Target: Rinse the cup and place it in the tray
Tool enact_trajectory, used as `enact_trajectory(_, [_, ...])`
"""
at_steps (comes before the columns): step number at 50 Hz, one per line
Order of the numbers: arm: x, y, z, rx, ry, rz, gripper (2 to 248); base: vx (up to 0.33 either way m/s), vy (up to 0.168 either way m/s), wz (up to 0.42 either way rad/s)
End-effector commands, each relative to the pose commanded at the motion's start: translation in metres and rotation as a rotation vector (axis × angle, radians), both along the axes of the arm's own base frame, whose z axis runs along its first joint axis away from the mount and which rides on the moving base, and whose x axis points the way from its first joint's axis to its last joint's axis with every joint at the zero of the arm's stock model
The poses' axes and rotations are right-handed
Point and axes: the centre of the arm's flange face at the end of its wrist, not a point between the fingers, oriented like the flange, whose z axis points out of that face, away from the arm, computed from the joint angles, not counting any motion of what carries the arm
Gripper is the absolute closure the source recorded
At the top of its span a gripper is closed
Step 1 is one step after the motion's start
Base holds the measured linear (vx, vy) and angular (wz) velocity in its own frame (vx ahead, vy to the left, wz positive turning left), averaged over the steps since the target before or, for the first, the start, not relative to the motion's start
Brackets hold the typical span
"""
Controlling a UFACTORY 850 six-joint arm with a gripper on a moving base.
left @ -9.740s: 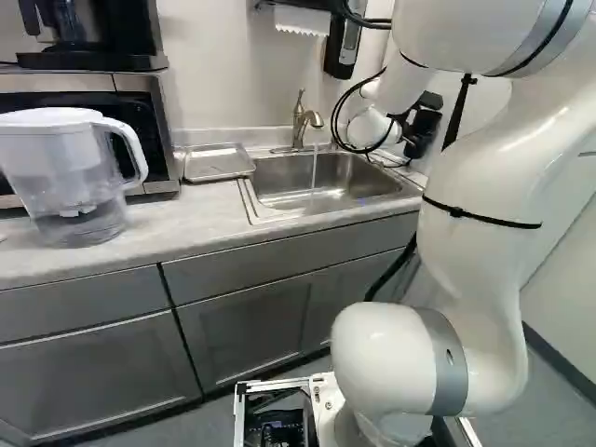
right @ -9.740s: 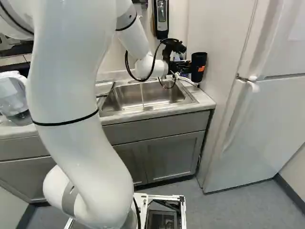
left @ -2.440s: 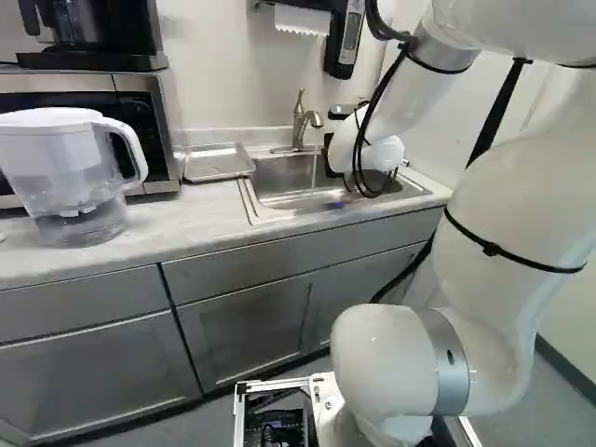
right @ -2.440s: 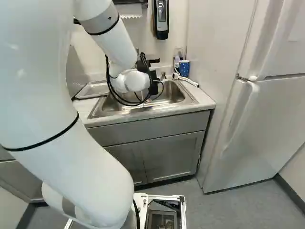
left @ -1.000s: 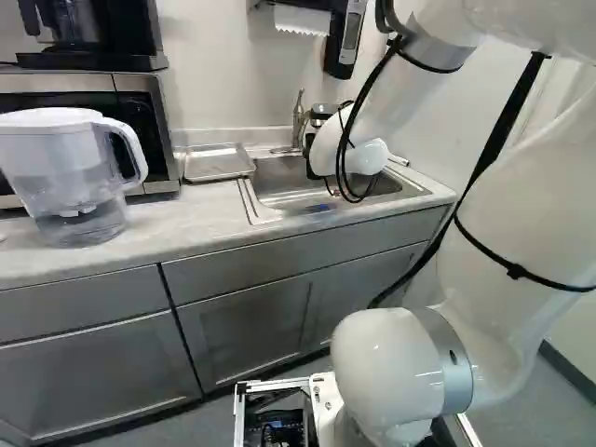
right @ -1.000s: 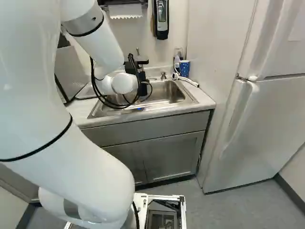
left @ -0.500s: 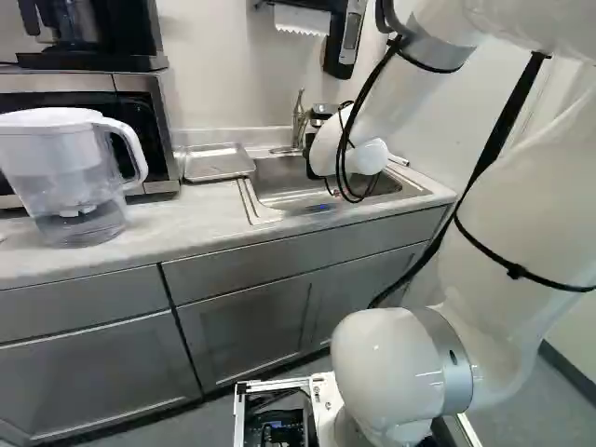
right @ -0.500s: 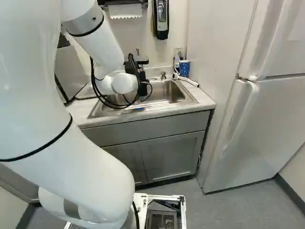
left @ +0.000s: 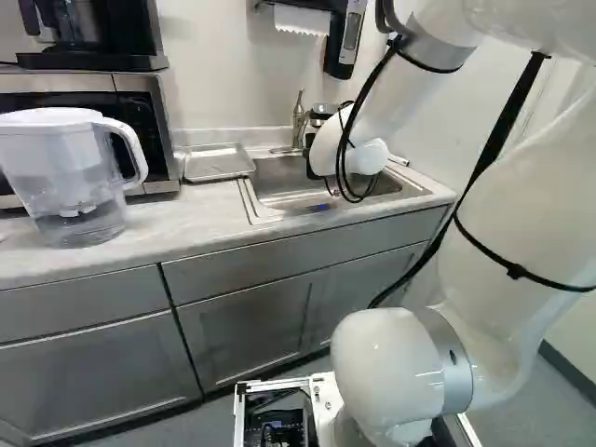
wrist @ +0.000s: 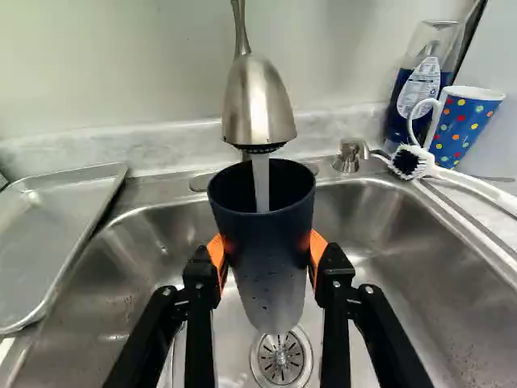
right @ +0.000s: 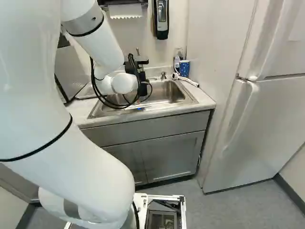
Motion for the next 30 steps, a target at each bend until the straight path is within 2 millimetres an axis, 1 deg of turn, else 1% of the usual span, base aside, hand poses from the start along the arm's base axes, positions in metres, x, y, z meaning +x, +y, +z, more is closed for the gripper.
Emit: enact_trajectory(30, [0.0000,0.0000,0.0000,0.000,0.000,0.000,131,0.000,0.000,0.000])
